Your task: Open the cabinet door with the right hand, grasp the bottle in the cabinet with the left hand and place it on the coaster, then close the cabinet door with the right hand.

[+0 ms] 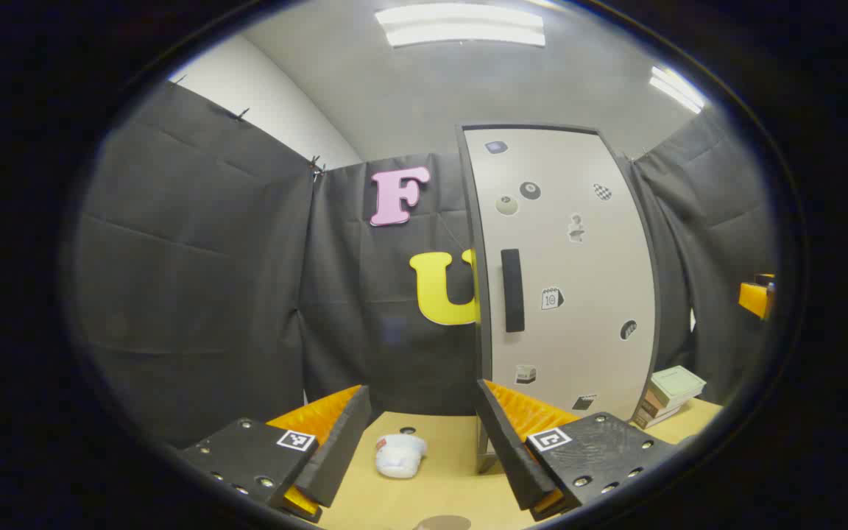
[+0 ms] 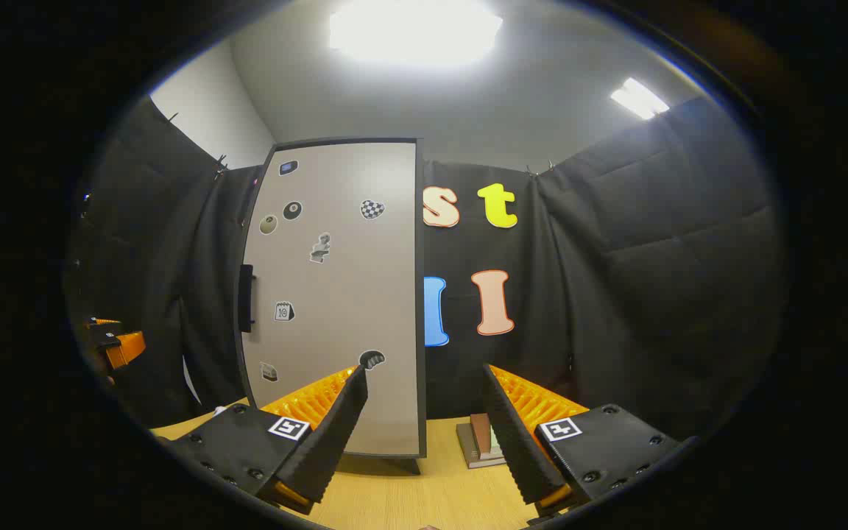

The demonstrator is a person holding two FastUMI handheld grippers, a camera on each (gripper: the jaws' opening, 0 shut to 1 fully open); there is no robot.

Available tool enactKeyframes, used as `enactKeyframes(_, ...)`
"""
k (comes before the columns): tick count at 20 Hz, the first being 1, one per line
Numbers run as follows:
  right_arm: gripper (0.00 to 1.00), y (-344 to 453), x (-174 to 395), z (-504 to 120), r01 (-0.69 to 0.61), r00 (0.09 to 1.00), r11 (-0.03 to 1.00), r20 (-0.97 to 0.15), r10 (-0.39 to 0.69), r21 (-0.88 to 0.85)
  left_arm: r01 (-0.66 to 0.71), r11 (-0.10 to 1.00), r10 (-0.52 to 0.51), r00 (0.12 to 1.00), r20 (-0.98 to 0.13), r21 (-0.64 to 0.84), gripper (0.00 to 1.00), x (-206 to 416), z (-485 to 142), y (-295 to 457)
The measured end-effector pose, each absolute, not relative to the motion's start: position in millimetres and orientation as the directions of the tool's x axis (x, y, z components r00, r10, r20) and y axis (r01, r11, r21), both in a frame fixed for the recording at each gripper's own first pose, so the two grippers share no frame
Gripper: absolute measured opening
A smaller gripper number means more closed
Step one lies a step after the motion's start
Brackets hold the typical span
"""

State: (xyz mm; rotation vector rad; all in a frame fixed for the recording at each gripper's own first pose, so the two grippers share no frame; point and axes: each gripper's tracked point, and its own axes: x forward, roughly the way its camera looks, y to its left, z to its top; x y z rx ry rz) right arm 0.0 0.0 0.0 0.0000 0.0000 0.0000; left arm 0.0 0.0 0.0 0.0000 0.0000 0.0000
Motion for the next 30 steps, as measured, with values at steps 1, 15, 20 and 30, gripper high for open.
enactKeyframes(1, 0.96, -1.9, 0.5, -0.7, 0.005, 1.0, 1.0, -0.003, -0.005, 0.001, -0.001, 1.0, 0.001, 1.0, 0.002, 0.002, 0.87, 0.0, 1.2, 0.8)
enactKeyframes(15, 0.97, -1.2, 1.1, -4.9, -0.025, 0.999, 1.0, -0.022, 0.025, 0.012, -0.005, 1.0, 0.005, 1.0, 0.013, 0.026, 0.87, -7.6, 3.9, -1.9)
enactKeyframes(20, 0.97, 31.5, 15.8, 7.9, -0.105, 0.994, 0.994, -0.013, 0.105, 0.023, -0.039, 0.999, 0.039, 0.999, 0.008, 0.032, 0.87, -14.9, 0.7, 8.2)
enactKeyframes(30, 0.97, 118.9, 71.9, 46.8, -0.271, 0.962, 0.962, 0.027, 0.27, 0.032, -0.155, 0.984, 0.155, 0.988, 0.01, 0.091, 0.87, -63.2, -3.5, 77.4)
